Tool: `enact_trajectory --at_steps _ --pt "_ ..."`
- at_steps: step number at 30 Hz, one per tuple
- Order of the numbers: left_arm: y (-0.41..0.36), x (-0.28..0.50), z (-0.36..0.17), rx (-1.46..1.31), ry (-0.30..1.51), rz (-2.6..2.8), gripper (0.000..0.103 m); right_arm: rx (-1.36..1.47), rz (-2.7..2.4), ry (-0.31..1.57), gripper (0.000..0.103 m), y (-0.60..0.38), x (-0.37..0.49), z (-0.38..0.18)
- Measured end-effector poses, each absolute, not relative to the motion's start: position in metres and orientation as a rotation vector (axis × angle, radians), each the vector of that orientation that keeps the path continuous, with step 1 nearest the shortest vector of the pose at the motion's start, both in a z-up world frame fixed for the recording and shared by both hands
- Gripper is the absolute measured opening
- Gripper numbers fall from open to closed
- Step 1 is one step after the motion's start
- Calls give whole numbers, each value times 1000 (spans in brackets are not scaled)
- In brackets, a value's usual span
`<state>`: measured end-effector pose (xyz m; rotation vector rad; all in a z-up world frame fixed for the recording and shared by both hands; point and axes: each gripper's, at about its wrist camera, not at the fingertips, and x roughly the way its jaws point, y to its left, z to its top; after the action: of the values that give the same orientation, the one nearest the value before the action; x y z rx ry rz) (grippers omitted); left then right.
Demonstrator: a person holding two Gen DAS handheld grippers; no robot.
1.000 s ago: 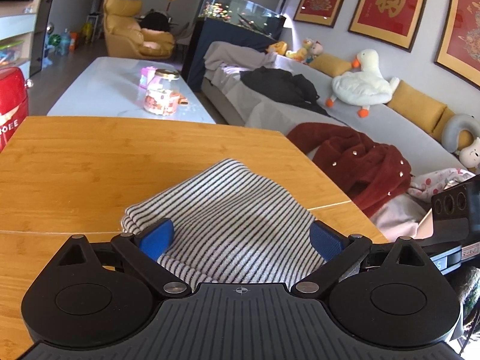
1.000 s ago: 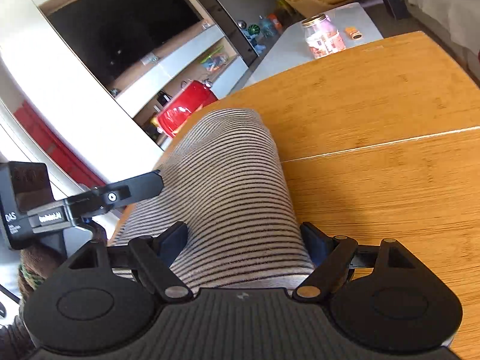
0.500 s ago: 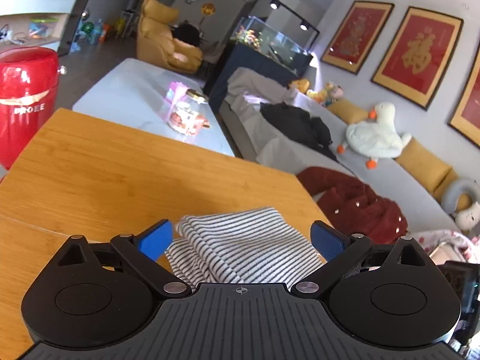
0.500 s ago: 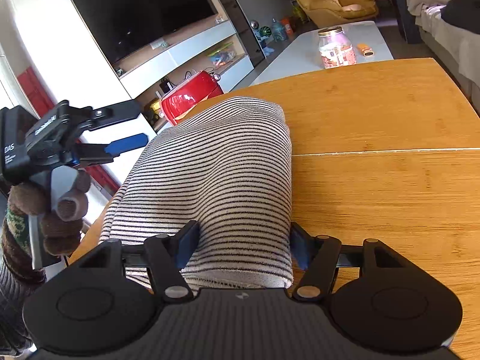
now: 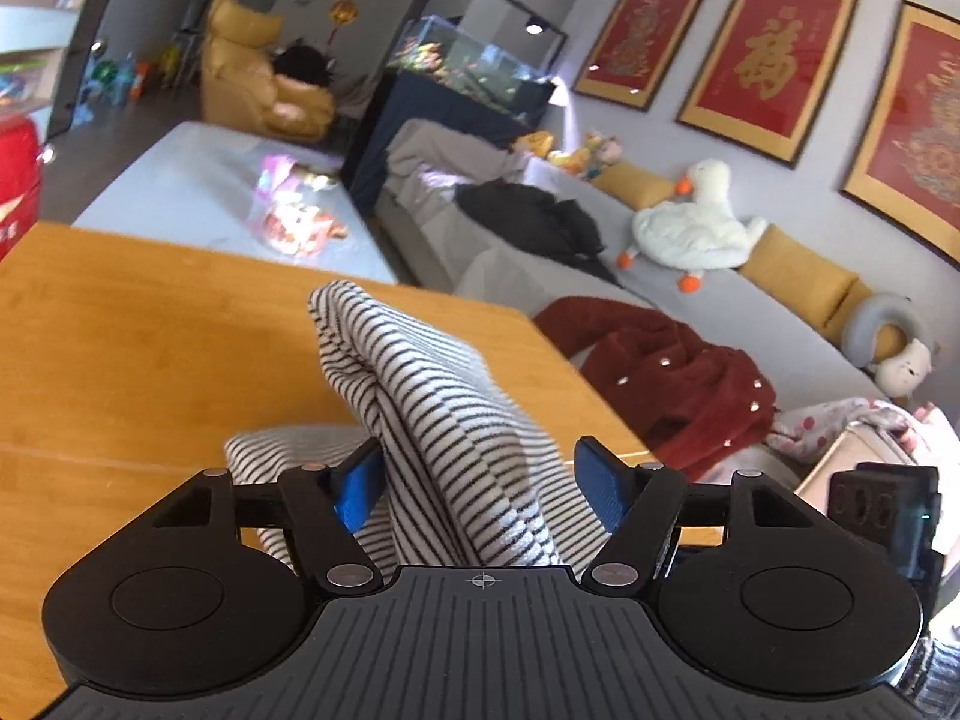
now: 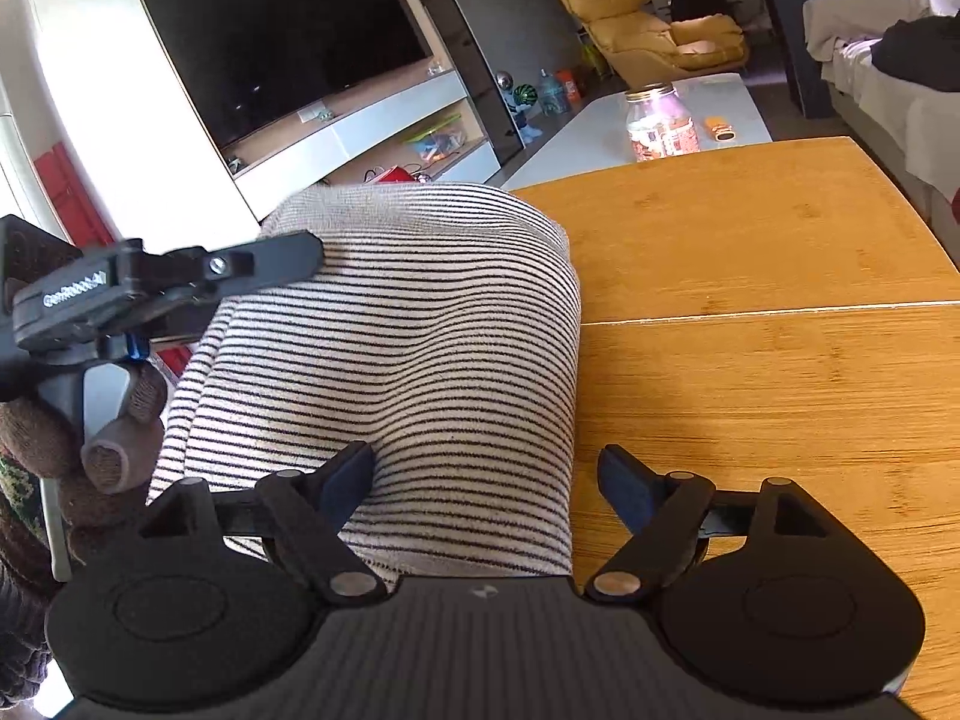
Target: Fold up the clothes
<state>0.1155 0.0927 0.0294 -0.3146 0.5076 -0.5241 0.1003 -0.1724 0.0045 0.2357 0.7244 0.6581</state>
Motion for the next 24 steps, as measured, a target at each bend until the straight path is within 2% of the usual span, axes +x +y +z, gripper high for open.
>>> enact_trajectory --at_steps 3,9,16,24 --pt "86 121 33 -286 502 -532 76 231 655 721 83 -171 101 4" --pt "81 139 4 -180 626 -401 75 214 653 713 85 -168 101 4" --pt "91 138 -1 -195 627 -407 78 229 653 744 86 -170 109 11" --pt "104 122 6 -244 629 -412 80 214 658 752 86 -156 185 55"
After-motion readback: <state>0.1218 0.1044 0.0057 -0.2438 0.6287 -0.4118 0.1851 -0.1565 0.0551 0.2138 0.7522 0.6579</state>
